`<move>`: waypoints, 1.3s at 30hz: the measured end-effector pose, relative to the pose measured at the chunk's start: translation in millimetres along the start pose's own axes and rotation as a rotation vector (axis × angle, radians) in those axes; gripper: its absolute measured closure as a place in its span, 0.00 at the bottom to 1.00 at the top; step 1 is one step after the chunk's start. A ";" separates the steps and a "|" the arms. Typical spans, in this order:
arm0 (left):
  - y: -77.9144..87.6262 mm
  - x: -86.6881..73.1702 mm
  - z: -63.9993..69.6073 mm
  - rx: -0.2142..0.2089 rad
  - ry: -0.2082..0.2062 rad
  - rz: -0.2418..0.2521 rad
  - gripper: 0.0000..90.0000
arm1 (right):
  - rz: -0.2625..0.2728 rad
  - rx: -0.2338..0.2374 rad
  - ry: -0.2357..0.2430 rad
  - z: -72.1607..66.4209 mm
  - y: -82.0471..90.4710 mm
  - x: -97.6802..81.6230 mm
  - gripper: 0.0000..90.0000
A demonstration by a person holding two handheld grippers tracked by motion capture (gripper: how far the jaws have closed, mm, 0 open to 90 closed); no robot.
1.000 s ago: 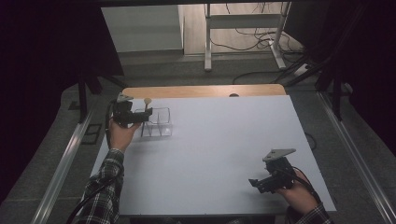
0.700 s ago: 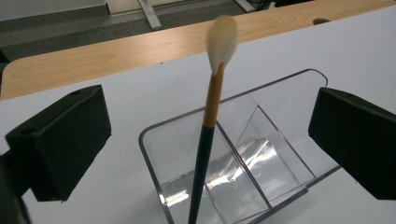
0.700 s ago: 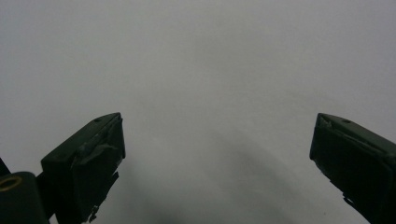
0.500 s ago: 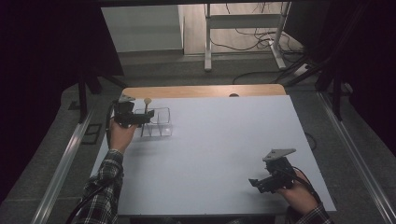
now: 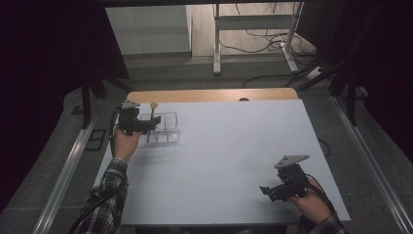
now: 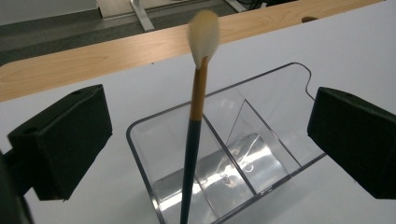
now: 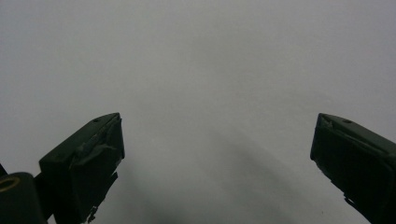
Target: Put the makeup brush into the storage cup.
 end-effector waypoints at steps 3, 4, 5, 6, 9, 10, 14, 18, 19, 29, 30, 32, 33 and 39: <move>1.3 -0.5 2.3 -0.009 -0.005 0.001 0.01 | 0.001 -0.002 -0.003 0.6 0.4 0.0 0.02; 1.8 -0.5 3.2 -0.011 -0.007 0.002 0.01 | 0.003 -0.002 -0.005 0.8 0.5 0.1 0.02; 2.5 -0.6 4.3 -0.015 -0.007 0.003 0.01 | 0.004 -0.002 -0.005 1.1 0.7 0.1 0.02; 3.2 -0.7 5.1 -0.020 -0.008 0.004 0.01 | 0.006 -0.001 -0.007 1.2 0.8 0.2 0.02; 5.6 -1.0 7.4 -0.027 -0.008 0.008 0.01 | 0.008 -0.004 -0.010 2.1 1.2 0.2 0.01; 6.3 -1.0 8.1 -0.029 -0.005 0.012 0.01 | 0.009 -0.003 -0.012 2.2 1.3 0.3 0.01; 8.5 -1.1 9.0 -0.031 -0.003 0.019 0.01 | 0.010 -0.010 -0.025 2.9 1.7 0.3 0.00; 10.9 -2.1 10.9 -0.038 -0.004 0.018 0.01 | 0.014 -0.016 -0.035 4.5 2.0 0.3 0.00; 11.4 -2.2 11.4 -0.042 -0.006 0.019 0.01 | 0.013 -0.017 -0.037 4.8 2.0 0.2 0.00; 16.7 -3.4 20.1 -0.062 -0.017 0.015 0.01 | 0.014 -0.023 -0.040 5.1 2.2 0.2 0.00; 17.2 -3.6 21.6 -0.065 -0.017 0.017 0.01 | 0.014 -0.023 -0.040 5.2 2.2 0.2 0.00; 19.0 -4.2 23.6 -0.062 -0.024 0.015 0.01 | 0.013 -0.022 -0.042 5.2 2.2 0.1 0.00; 19.8 -4.2 24.8 -0.061 -0.023 0.017 0.01 | 0.013 -0.022 -0.041 5.2 2.2 0.1 0.00; 24.6 -5.6 29.8 -0.064 -0.035 0.019 0.01 | 0.011 -0.019 -0.040 5.0 1.8 0.0 0.00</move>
Point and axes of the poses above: each handheld gripper's, and its own axes: y roughly backward along the jaws, x roughly out of its top, z roughly to its right, the point moved 8 cm from there along -y, roughly forward along the jaws, and after that the axes turned 5 degrees about x, right-handed, at the moved point
